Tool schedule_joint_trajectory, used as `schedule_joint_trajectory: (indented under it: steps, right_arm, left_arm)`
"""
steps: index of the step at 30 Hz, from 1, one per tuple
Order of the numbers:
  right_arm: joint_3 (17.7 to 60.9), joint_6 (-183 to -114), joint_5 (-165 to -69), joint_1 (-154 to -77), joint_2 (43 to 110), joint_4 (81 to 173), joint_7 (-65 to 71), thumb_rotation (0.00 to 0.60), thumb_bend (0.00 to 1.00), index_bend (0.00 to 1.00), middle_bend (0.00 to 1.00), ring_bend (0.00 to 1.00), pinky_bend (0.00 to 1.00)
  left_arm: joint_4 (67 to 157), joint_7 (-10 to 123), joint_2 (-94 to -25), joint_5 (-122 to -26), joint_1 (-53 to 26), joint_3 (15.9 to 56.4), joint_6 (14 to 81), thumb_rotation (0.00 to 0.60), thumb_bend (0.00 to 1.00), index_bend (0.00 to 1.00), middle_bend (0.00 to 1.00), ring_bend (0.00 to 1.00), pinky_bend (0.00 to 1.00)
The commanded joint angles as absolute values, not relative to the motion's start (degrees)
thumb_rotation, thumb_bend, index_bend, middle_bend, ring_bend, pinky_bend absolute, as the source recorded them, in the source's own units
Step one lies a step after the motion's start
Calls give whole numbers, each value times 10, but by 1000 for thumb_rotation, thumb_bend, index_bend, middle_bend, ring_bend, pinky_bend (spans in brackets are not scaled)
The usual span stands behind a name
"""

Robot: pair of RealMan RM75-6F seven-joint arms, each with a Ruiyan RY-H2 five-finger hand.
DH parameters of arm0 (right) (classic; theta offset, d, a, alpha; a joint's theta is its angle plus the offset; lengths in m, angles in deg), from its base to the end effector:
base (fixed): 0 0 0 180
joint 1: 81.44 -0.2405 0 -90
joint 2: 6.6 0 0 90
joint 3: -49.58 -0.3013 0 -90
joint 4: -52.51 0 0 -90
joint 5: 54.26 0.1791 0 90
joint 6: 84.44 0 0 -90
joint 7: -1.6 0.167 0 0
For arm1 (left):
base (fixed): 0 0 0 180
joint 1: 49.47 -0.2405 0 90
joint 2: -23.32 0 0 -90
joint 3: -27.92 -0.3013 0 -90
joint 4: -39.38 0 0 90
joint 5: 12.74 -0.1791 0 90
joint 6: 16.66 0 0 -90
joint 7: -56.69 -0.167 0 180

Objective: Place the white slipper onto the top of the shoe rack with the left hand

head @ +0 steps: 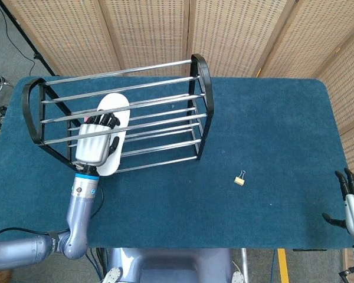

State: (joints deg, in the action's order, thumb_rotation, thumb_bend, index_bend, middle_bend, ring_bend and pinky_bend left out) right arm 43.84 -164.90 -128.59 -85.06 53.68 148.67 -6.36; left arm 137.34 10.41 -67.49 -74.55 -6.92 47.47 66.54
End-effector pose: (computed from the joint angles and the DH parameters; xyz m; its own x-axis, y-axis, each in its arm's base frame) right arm -0.3647 -0.2022 0.2328 0.4843 -0.0659 0.8724 -0.8514 0.1941 0.4873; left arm -0.1171 0.3889 0.0886 0.4486 -0.2291 0.8639 0.8528 -0.1797 -0.4904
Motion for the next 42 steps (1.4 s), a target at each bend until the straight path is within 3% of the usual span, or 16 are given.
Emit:
schedule_joint_trajectory:
  steps: [1, 15, 20, 27, 35, 42]
  right_arm:
    - [438, -1649, -1285, -850, 536, 1487, -63, 600, 0, 0, 0, 0, 0]
    - [439, -1647, -1285, -851, 535, 1488, -63, 600, 0, 0, 0, 0, 0]
    - [440, -1646, -1285, -851, 536, 1488, -64, 600, 0, 0, 0, 0, 0]
    - [441, -1645, -1285, -852, 537, 1488, -69, 600, 0, 0, 0, 0, 0]
    - [440, -1648, -1285, -851, 536, 1489, -66, 600, 0, 0, 0, 0, 0]
    - [441, -1649, -1288, -850, 535, 1492, -66, 600, 0, 0, 0, 0, 0]
  left_arm:
    - [1388, 105, -672, -749, -69, 469, 660, 600, 294, 445, 354, 251, 481]
    - [1464, 179, -656, -863, -80, 399, 630, 600, 294, 452, 354, 251, 463]
    - [1450, 268, -616, -933, -71, 377, 585, 600, 294, 451, 348, 225, 343]
    - [1425, 428, -552, -1039, -54, 339, 527, 600, 294, 398, 299, 166, 295]
    - [1413, 549, -487, -1157, -70, 271, 551, 600, 228, 249, 134, 76, 283]
    - [1389, 583, -436, -1229, -126, 210, 628, 600, 209, 245, 128, 75, 282]
